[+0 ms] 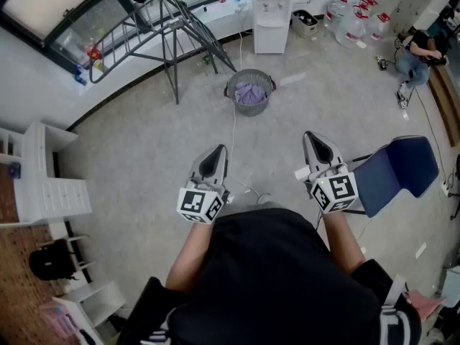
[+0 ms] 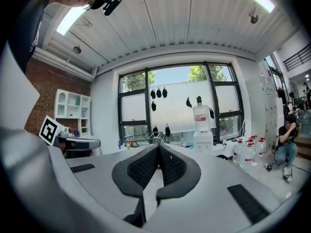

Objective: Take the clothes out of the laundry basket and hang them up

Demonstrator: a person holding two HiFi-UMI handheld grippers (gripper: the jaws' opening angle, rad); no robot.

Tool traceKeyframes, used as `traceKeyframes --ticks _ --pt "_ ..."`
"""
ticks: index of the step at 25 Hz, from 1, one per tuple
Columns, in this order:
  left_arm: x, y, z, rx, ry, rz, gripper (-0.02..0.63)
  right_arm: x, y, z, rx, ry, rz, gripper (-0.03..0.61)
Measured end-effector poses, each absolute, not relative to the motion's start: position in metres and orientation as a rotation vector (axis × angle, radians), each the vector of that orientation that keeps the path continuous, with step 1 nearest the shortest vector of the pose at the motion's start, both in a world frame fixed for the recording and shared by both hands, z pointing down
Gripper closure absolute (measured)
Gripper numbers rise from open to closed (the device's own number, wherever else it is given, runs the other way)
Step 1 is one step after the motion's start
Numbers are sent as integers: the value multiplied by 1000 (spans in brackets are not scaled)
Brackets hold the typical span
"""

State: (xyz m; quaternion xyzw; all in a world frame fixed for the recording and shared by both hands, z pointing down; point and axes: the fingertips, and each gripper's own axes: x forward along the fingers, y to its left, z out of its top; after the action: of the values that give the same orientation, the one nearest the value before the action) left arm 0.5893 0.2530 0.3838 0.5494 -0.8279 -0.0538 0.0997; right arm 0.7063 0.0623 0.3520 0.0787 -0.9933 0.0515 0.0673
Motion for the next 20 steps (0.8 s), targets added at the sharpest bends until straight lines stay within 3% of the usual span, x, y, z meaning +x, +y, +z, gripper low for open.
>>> traceKeyframes --ticks 20 --pt "603 233 387 1671 -2419 -128 607 731 43 367 292 -2981 181 578"
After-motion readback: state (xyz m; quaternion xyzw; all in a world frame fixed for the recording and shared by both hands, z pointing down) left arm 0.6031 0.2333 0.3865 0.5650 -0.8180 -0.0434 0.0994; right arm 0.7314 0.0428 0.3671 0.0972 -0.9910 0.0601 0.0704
